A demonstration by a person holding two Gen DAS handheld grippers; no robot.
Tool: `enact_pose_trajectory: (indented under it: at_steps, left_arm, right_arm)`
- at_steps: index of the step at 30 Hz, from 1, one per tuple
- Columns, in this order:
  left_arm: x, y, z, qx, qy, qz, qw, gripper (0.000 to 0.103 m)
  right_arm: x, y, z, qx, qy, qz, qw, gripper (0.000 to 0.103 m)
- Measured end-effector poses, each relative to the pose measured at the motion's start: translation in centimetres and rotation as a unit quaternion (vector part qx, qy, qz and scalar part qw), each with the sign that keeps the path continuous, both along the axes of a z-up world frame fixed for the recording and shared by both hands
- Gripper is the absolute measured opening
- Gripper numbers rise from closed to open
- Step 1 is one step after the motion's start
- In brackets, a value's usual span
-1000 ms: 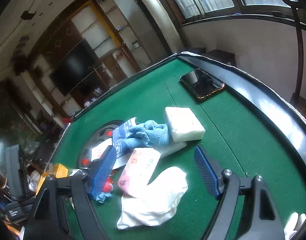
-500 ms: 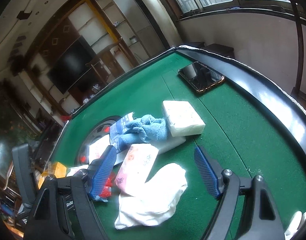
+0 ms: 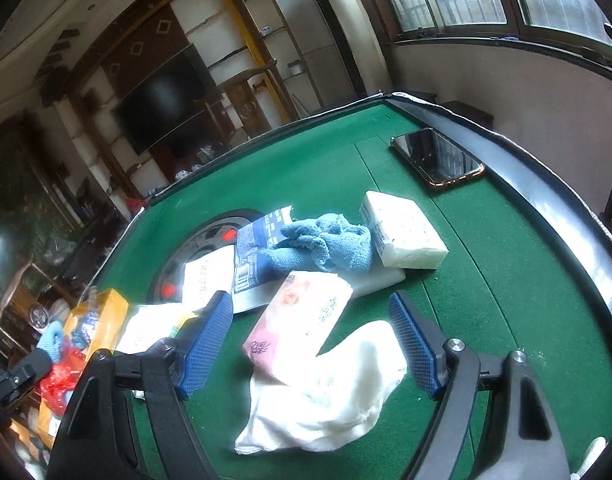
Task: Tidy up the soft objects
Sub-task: 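Grasp the pink tissue pack with the right tool while the left tool lifts its bundle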
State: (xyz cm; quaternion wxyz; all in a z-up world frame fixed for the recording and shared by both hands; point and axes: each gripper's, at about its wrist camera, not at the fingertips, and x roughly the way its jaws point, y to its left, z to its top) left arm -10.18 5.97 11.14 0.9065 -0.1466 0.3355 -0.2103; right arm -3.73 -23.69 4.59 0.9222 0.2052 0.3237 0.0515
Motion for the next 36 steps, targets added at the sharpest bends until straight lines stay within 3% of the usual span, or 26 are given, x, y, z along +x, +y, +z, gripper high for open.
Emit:
enact_pose_trajectory:
  at_steps: [5, 8, 13, 19, 21, 26, 28, 36]
  left_arm:
    - [-2.3, 3.9, 0.2, 0.012, -0.019, 0.035, 0.9992, 0.022]
    - [-3.1, 6.2, -0.3, -0.002, -0.019, 0.053, 0.9984, 0.022]
    - [-4.0, 9.7, -0.9, -0.021, -0.016, 0.087, 0.9958, 0.022]
    - [-5.1, 12.6, -1.7, -0.032, -0.012, 0.119, 0.9923, 0.022]
    - [-5.3, 13.4, -1.9, -0.036, -0.011, 0.126, 0.9912, 0.022]
    - [-5.5, 14.2, -2.6, -0.045, -0.004, 0.138, 0.9894, 0.022]
    - [-6.0, 14.4, -2.6, -0.044, -0.006, 0.142, 0.9889, 0.022]
    - [-6.5, 17.2, -2.7, -0.039, 0.005, 0.185, 0.982, 0.022]
  right_arm:
    - [1.8, 1.1, 0.8, -0.008, 0.044, 0.017, 0.999, 0.075]
    - [3.9, 2.3, 0.7, -0.017, 0.086, 0.039, 0.995, 0.075]
    - [6.6, 4.8, -0.1, -0.094, 0.148, 0.034, 0.984, 0.075]
    - [7.1, 4.9, -1.9, -0.126, 0.197, 0.003, 0.972, 0.075]
    - [7.0, 4.3, -2.3, -0.098, 0.193, 0.012, 0.976, 0.068]
    - [6.9, 4.4, -2.5, -0.073, 0.183, 0.037, 0.98, 0.034]
    - [6.5, 4.4, -1.8, -0.064, 0.169, 0.043, 0.983, 0.025]
    - [3.4, 5.8, 2.3, -0.061, 0.1, 0.067, 0.991, 0.021]
